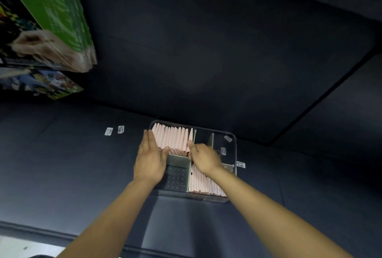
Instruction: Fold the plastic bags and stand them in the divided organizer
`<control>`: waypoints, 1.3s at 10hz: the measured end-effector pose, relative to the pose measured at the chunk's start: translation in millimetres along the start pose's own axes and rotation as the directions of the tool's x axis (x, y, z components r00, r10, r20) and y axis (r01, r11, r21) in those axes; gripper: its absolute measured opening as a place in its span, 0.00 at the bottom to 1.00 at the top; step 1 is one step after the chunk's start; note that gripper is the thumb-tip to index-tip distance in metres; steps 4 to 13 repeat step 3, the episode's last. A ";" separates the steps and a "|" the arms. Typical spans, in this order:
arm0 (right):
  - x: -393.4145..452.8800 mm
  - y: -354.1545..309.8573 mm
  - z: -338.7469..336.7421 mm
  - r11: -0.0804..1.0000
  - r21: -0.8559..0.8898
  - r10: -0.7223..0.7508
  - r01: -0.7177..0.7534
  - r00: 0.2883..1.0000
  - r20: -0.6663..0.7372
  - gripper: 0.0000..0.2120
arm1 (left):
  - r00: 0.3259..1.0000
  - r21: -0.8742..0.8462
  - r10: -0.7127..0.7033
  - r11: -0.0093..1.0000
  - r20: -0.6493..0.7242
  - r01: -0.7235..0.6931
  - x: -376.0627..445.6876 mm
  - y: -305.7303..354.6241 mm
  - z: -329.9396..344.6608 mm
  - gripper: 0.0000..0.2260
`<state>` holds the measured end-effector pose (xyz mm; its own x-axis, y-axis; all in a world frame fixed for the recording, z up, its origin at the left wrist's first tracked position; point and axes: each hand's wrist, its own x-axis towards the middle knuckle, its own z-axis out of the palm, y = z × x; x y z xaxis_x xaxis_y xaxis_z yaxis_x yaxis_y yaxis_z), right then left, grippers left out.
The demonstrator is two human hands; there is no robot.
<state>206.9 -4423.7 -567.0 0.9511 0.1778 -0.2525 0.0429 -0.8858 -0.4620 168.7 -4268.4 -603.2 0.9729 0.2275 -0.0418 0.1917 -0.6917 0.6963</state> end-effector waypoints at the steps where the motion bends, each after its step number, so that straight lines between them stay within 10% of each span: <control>1: -14.9 16.8 -5.7 1.000 -0.027 -0.013 0.013 1.000 -0.016 0.28 | 0.997 -0.007 0.012 1.000 0.078 -0.012 2.9 1.3 1.8 0.32; 3: -65.7 72.3 -39.0 0.999 0.049 0.027 -0.022 0.993 -0.113 0.15 | 0.999 -0.001 0.054 0.999 -0.005 -0.054 -6.1 18.7 -3.6 0.29; 13: -65.7 72.3 -39.0 0.999 0.049 0.027 -0.022 0.993 -0.113 0.15 | 0.999 -0.001 0.054 0.999 -0.005 -0.054 -6.1 18.7 -3.6 0.29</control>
